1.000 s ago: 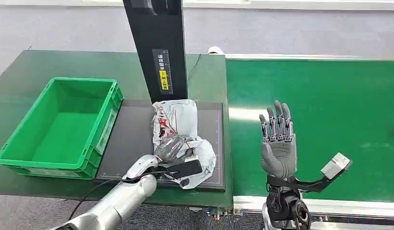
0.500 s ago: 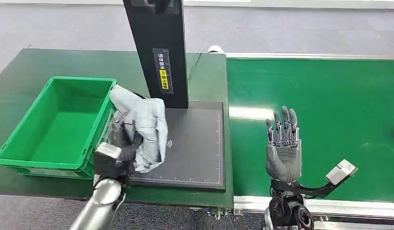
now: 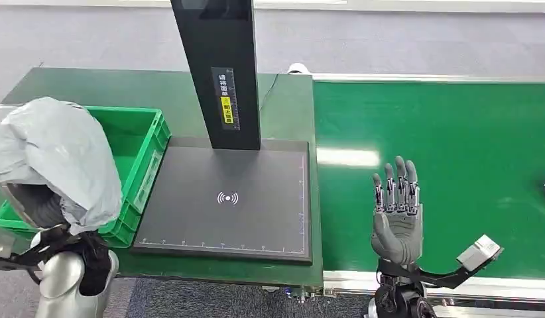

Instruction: Moved the parcel from conveyor to table for the left to box.

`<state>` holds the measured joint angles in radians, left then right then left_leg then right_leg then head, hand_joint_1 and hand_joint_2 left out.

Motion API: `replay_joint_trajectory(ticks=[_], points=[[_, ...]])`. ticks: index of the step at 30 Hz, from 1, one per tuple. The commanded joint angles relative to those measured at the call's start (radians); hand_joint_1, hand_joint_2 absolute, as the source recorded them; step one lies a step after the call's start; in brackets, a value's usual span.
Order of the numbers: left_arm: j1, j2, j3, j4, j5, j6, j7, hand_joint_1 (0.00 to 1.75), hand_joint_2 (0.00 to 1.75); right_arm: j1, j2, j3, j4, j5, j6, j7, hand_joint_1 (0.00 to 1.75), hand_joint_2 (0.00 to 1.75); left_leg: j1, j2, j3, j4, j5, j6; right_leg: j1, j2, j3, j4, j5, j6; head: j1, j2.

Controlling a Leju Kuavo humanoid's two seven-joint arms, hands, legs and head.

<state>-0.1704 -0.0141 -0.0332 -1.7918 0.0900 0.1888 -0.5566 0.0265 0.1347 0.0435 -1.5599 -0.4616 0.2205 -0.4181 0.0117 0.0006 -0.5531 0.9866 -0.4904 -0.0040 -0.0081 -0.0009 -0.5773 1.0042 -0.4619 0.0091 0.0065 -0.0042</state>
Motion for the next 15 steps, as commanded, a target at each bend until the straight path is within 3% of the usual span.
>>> replay_joint_trajectory(ticks=[1,3,8,13,15], points=[[-0.040,0.002,0.070,0.025,-0.021,0.010,0.012,1.75,1.75,-0.008,0.011,-0.015,0.007,0.003,0.000,0.004,0.00,1.75,0.000,0.000,0.000,0.000,0.000,0.000,0.000,0.000,0.000,0.000,0.000,0.000,0.000,0.000],[-0.110,0.029,0.114,0.126,-0.053,0.044,0.087,1.75,1.75,-0.022,0.010,-0.011,0.015,0.007,0.008,0.009,0.00,1.75,0.000,0.000,0.000,0.000,0.000,0.000,0.000,0.000,0.000,0.000,0.000,0.000,0.000,0.000],[-0.249,0.117,0.161,0.503,-0.155,-0.043,0.239,1.75,1.75,-0.076,-0.002,0.012,0.076,0.005,0.028,0.023,0.00,1.75,-0.001,-0.001,0.001,-0.003,0.002,-0.001,-0.001,-0.001,0.001,-0.001,0.001,-0.001,0.000,0.000],[-0.368,0.155,0.117,0.883,-0.292,-0.117,0.285,1.75,1.75,-0.104,-0.002,0.022,0.117,0.006,0.032,0.022,0.00,1.75,0.000,-0.002,0.002,-0.002,0.003,-0.002,0.000,-0.002,0.002,-0.001,0.001,-0.001,0.000,0.000],[-0.388,0.159,0.103,0.936,-0.323,-0.114,0.293,1.75,1.75,-0.101,-0.001,0.022,0.116,0.006,0.032,0.020,0.00,1.75,0.000,-0.002,0.003,-0.003,0.004,-0.002,0.000,-0.002,0.003,-0.002,0.002,-0.001,0.000,0.000]])
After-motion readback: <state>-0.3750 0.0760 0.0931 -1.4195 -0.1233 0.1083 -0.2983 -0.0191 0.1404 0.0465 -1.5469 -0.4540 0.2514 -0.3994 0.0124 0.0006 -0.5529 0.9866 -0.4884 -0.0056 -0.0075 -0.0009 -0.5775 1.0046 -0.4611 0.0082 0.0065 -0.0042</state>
